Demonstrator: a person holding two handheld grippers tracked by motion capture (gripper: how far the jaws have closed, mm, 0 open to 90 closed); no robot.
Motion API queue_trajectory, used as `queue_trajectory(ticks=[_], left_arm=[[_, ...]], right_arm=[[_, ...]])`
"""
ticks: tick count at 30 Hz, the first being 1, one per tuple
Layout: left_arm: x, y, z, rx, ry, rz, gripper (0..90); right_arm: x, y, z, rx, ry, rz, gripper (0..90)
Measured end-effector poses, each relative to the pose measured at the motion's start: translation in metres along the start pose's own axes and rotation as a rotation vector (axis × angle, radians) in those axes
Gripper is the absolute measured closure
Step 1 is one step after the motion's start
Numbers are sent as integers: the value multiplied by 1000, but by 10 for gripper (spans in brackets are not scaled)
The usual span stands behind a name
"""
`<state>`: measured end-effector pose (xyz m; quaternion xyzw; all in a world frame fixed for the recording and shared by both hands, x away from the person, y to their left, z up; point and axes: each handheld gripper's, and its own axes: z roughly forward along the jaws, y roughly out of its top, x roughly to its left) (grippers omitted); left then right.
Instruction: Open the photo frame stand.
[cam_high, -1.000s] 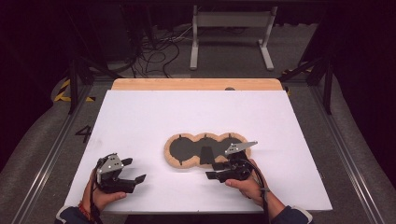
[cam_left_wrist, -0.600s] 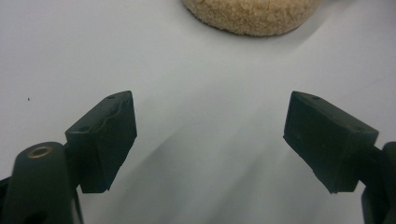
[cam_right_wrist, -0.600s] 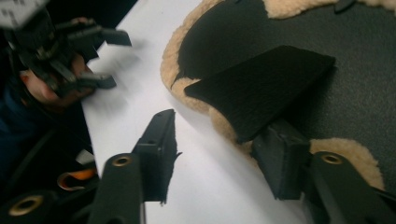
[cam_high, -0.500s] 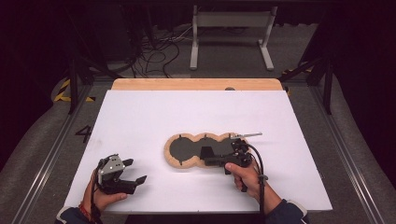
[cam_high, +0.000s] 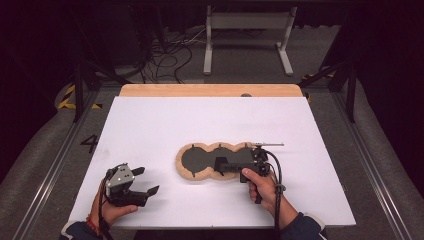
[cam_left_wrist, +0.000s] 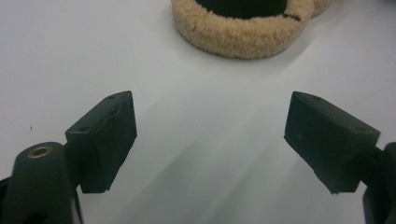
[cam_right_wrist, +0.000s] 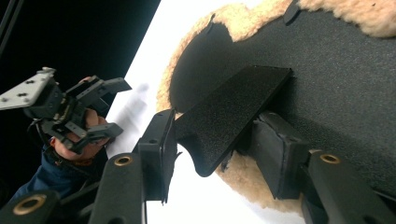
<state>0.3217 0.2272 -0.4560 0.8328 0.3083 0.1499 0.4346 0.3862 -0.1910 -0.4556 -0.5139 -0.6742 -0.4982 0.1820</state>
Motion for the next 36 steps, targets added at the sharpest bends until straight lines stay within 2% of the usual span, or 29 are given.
queue_trajectory(ticks=[1,5,7,8,10,11,13,14,16,17,19,20,22,25,26,30,36], left_arm=[[1,4,3,-3,-15,-11,172],[10,17,20,10,-31,-46,180],[11,22,29,19,-42,-62,180],[13,25,34,28,-49,-50,178],[15,30,45,38,-77,-64,175],[15,32,50,41,-101,-85,174],[18,36,58,52,-120,-98,170],[20,39,65,58,-150,-122,166],[21,43,75,79,-159,-136,155],[23,45,78,81,-159,-123,151],[25,48,84,84,-177,-157,141],[28,49,86,78,-184,-150,126],[29,49,90,70,-187,-176,127],[33,51,93,83,-222,-200,124],[33,51,94,91,-230,-200,124],[32,53,97,98,-254,-194,117],[27,56,100,102,-316,-192,140]], right_arm=[[0,0,0,0,0,0,516],[-3,0,3,-14,32,76,522],[-4,2,5,-17,42,98,521],[-5,2,7,-19,50,102,521],[-6,2,9,-19,62,111,522],[-6,3,9,-17,63,114,522],[-6,3,10,-19,62,120,527],[-6,2,11,-21,64,122,534],[-7,2,11,-17,62,117,552],[-7,2,11,-17,66,117,559],[-7,1,11,-16,68,112,566],[-7,1,10,-14,68,108,568],[-7,1,10,-6,70,89,578],[-7,1,10,7,68,58,598],[-5,0,10,9,65,34,601],[-3,0,10,16,53,3,617],[3,-1,10,28,21,-122,633]])
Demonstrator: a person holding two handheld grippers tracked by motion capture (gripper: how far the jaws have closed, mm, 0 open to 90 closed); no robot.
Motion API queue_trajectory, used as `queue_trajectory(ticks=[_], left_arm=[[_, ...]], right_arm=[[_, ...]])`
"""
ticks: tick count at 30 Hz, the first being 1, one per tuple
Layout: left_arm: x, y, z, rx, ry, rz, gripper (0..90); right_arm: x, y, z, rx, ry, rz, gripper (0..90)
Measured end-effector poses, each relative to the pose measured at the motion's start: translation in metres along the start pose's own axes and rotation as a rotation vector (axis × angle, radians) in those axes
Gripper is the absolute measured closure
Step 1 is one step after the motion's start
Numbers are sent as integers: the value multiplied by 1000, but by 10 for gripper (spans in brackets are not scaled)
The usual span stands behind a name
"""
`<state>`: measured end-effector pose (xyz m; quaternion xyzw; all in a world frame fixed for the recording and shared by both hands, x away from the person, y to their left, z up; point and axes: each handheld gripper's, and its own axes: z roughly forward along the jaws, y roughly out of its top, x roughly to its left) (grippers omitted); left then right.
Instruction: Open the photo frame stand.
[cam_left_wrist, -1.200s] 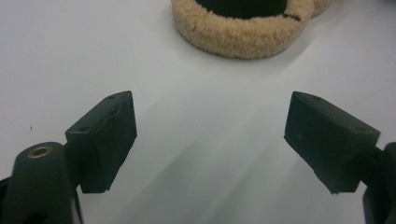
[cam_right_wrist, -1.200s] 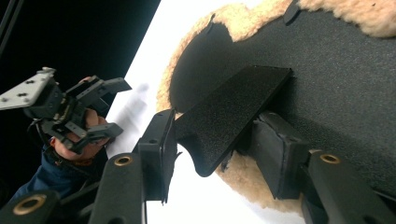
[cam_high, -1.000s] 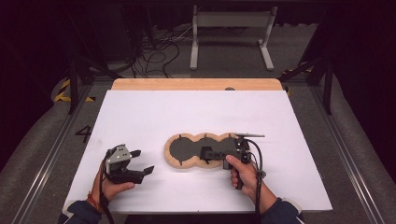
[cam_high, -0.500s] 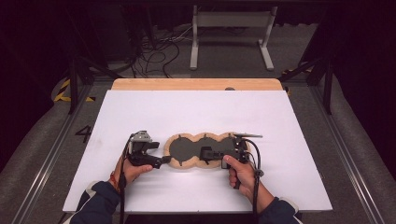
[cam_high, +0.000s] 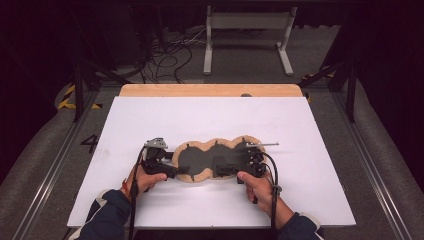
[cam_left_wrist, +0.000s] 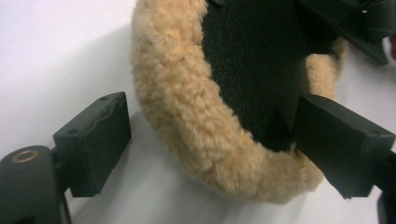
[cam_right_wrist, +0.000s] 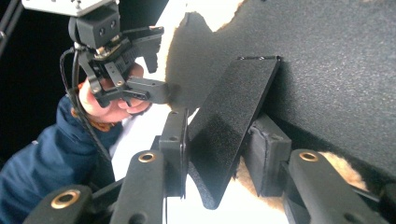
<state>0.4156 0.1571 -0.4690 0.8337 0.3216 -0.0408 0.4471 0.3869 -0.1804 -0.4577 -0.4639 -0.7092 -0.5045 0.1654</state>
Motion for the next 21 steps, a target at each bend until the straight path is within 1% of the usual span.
queue_trajectory(ticks=[1,2,4,5,6,7,8,10,12,13,14,16,17,18,19,20,21], left_arm=[[-2,0,1,8,-19,13,156],[-3,1,1,12,-23,29,189],[-8,2,1,13,-23,59,223],[-8,2,1,13,-23,59,227],[-12,2,1,8,-21,70,227],[-12,2,1,8,-21,70,230],[-12,2,0,6,-11,75,230],[-11,2,-2,-5,-18,70,262],[-10,1,-3,-14,-23,66,293],[-9,1,-4,-20,-28,70,304],[-9,1,-5,-30,-35,63,318],[-8,1,-9,-55,-49,64,362],[-9,1,-11,-67,-46,66,393],[-9,1,-11,-67,-46,66,417],[-11,2,-14,-80,-43,92,417],[-12,2,-16,-83,-38,104,440],[-15,3,-18,-80,-22,131,454]], right_arm=[[1,0,0,2,-4,-13,632],[1,0,0,2,-5,-25,633],[3,-1,0,5,-14,-57,633],[3,-1,0,5,-14,-57,633],[5,-2,-1,9,-29,-98,632],[5,-2,-1,9,-29,-98,632],[5,-2,-1,10,-33,-109,632],[5,-2,-1,12,-28,-107,639],[3,-2,-1,9,-21,-86,650],[3,-2,-1,8,-19,-85,652],[3,-3,-1,9,-21,-86,653],[4,-2,-2,10,-27,-99,661],[4,-2,-2,8,-29,-102,674],[4,-2,-2,8,-29,-102,674],[4,-3,-2,4,-26,-105,686],[4,-2,-3,0,-14,-89,702],[4,-2,-4,-2,-11,-88,712]])
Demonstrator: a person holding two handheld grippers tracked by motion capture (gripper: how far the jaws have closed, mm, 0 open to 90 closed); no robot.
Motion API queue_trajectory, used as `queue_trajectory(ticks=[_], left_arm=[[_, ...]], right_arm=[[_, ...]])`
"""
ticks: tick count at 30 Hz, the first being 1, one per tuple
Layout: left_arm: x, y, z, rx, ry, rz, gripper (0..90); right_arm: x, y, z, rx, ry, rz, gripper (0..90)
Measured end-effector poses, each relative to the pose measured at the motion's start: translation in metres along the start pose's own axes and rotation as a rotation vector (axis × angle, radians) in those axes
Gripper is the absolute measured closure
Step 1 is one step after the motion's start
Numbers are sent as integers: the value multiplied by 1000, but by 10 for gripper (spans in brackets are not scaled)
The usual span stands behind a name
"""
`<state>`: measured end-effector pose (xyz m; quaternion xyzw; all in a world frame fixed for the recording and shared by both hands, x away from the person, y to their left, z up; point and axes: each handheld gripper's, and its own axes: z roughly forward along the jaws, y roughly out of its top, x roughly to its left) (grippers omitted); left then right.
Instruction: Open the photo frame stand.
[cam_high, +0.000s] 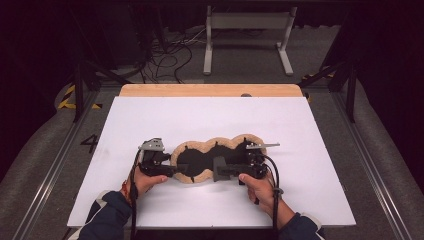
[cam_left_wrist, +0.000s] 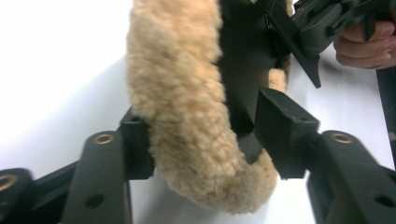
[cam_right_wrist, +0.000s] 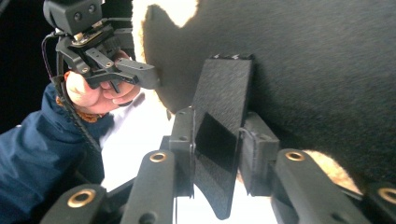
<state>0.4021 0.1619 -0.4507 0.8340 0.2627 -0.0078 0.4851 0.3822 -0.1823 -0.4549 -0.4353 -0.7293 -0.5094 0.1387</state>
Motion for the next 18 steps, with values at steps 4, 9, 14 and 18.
queue_trajectory(ticks=[4,9,14,18], left_arm=[[-14,4,-5,-1,74,80,486],[-21,1,-9,-35,91,107,538],[-12,-5,-6,-60,19,40,552],[-12,-5,0,-42,44,33,469]], right_arm=[[4,0,-3,-4,13,-1,740],[10,0,-6,0,-6,-24,747],[9,-1,-9,-10,-9,-33,746],[16,0,-7,-13,-21,-74,747]])
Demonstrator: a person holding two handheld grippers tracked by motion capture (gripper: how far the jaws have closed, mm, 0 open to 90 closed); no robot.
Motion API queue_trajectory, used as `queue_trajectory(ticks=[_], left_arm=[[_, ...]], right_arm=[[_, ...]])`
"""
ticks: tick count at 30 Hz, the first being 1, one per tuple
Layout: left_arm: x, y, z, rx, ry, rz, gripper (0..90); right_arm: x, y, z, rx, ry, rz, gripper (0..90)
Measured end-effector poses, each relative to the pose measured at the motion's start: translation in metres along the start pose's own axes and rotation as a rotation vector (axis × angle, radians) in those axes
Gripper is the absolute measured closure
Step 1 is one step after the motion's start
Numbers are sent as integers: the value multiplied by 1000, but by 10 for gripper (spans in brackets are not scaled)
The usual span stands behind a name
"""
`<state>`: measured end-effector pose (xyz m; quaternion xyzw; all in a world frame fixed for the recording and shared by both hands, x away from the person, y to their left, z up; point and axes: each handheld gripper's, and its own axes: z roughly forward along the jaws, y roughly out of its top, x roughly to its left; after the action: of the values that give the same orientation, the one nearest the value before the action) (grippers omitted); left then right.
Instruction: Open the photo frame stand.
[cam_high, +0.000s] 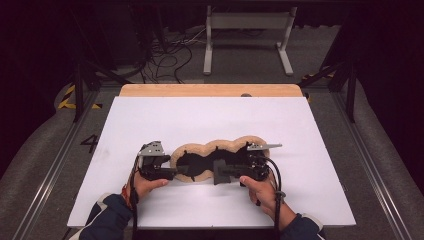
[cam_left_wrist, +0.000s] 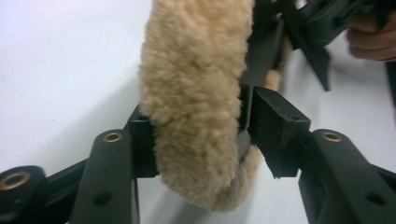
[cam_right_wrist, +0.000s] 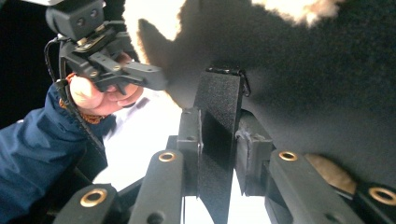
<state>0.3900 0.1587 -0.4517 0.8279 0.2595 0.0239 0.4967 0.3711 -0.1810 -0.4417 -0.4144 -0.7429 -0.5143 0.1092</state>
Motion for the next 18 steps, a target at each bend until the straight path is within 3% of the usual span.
queue_trajectory(ticks=[4,9,13,18], left_arm=[[0,-1,-2,-13,-20,-10,486],[-3,2,-6,-5,-21,43,552],[-16,7,-6,11,76,130,567],[-27,10,-4,-6,161,200,561]], right_arm=[[-1,-1,0,6,-16,-7,746],[-2,-1,0,10,-32,-5,741],[-4,0,-1,-17,-44,7,727],[-8,1,-2,-27,-54,19,718]])
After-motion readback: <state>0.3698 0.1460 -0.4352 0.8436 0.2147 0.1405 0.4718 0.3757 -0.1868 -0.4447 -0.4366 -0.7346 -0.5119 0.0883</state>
